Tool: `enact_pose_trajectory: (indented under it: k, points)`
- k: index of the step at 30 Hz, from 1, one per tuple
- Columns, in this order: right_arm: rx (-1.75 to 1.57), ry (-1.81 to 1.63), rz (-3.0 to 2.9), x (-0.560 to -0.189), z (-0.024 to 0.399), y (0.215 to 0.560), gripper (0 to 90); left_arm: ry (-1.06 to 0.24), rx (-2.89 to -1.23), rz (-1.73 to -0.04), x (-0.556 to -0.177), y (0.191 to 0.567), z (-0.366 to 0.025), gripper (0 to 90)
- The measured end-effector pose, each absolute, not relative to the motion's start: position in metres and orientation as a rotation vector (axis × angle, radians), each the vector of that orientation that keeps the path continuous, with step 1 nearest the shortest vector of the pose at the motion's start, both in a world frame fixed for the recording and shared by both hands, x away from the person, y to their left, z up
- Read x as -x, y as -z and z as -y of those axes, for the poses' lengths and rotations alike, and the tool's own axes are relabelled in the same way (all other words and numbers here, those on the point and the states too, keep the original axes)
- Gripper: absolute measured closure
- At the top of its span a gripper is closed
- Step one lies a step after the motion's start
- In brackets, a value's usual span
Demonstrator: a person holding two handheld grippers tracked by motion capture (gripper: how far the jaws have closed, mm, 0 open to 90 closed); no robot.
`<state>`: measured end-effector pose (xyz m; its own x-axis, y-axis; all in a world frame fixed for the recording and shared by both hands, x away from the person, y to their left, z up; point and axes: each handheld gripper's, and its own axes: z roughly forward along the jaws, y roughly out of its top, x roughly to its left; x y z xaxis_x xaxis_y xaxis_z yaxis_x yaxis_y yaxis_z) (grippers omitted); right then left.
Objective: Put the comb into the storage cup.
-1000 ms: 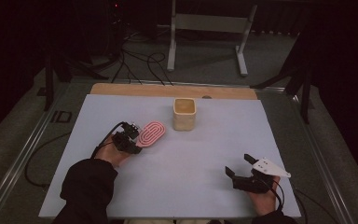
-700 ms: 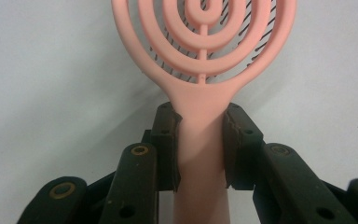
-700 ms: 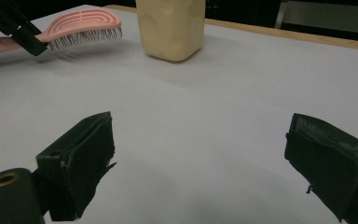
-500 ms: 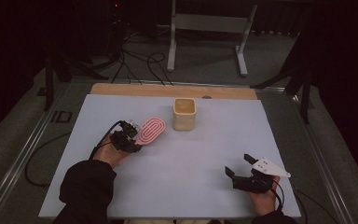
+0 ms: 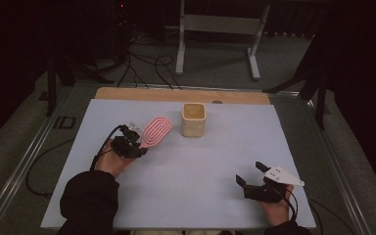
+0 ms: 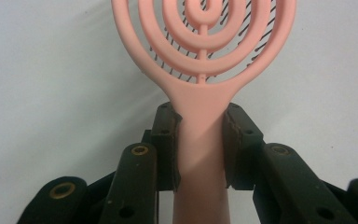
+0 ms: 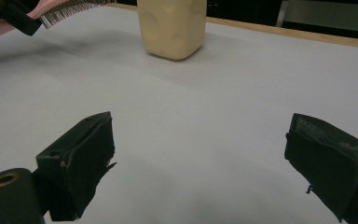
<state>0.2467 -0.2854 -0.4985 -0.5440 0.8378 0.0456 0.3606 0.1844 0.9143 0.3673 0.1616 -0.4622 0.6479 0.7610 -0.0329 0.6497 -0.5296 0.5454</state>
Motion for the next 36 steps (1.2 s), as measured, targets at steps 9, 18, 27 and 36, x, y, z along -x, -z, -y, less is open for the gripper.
enact_pose_trajectory:
  k: [9,18,27,36]
  points:
    - [-1.122,-1.334,-2.0,-0.247,0.285,0.499,8.0,-0.303,-2.278,-1.091,-0.36,0.46,-0.17,70.2]
    - [-1.129,-1.333,-2.006,-0.248,0.283,0.5,8.0,-0.317,-2.248,-1.067,-0.356,0.464,-0.17,70.1]
    - [-1.128,-1.329,-2.019,-0.249,0.281,0.501,8.0,-0.34,-2.227,-1.025,-0.347,0.47,-0.168,70.2]
    - [-1.122,-1.325,-2.025,-0.25,0.279,0.5,8.0,-0.371,-2.193,-0.998,-0.343,0.466,-0.17,70.1]
